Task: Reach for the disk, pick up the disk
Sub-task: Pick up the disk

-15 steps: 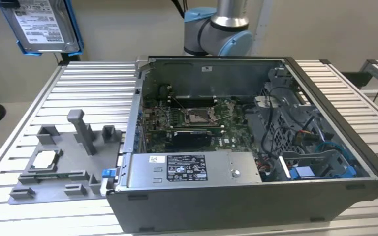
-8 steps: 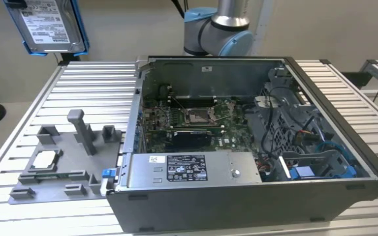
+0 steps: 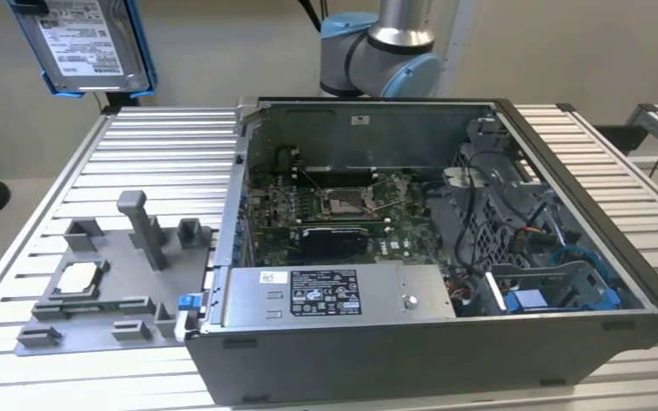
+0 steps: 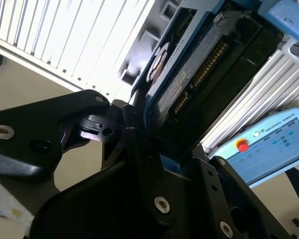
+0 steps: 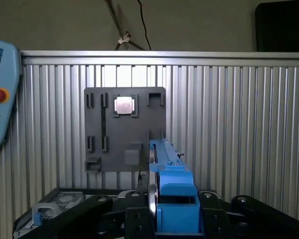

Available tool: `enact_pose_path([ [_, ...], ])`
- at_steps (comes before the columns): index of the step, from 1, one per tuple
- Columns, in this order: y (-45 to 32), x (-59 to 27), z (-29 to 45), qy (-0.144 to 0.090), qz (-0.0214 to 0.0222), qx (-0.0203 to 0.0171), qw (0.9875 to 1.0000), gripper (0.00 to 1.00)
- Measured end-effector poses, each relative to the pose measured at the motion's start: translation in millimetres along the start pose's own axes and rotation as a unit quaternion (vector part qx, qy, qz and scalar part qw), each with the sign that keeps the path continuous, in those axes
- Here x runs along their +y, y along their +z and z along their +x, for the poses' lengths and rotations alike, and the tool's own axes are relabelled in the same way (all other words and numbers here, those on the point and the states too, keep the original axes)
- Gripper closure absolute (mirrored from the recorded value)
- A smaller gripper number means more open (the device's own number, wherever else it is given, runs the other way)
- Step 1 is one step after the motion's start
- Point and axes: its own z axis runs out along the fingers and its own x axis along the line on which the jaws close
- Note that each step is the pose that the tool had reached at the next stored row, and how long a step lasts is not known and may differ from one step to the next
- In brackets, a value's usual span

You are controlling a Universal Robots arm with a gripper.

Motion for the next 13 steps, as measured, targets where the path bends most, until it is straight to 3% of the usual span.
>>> enact_pose_path([
  [5,0.0,-8.7,-0.2,0.0,0.0,0.0,1.0,1.0],
  [13,-0.3,-30.1,-0.4,0.0,0.0,0.0,1.0,1.0],
])
